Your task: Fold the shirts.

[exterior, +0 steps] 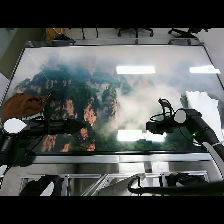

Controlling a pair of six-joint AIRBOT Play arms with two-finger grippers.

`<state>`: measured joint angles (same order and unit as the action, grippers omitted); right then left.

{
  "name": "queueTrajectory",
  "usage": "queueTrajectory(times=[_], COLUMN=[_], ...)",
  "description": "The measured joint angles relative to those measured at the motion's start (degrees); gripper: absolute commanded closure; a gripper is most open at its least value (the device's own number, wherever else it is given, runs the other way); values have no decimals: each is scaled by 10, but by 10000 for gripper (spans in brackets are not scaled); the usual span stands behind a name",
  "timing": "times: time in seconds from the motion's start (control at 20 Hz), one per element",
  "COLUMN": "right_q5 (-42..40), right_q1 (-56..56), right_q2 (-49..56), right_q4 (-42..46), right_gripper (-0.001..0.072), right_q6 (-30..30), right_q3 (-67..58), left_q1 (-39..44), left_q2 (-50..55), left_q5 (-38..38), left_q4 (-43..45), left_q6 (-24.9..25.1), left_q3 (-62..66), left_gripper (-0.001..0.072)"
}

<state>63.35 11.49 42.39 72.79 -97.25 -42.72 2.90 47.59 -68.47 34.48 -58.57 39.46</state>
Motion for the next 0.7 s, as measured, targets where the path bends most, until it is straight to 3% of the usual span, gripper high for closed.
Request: queueTrajectory(times=[0.35,0.45,0.5,0.55,0.7], right_q5=[0,0,0,0,1], right_q1=[0,0,0,0,0], right_q2=[0,0,0,0,0], right_q4=[0,0,0,0,0], right_gripper=[694,694,694,694,694], right_q6=[0,0,0,0,0], right_q3=[0,0,0,0,0], left_q1=[-5,-22,-35,-50,-94], left_q2=[0,0,0,0,9], left_q5=[6,9,9,9,17], left_q4=[5,32,64,105,266], left_q6=[-1,-22,-37,-49,-86], left_q3=[1,17,33,53,126], left_gripper=[691,683,369,8,-1])
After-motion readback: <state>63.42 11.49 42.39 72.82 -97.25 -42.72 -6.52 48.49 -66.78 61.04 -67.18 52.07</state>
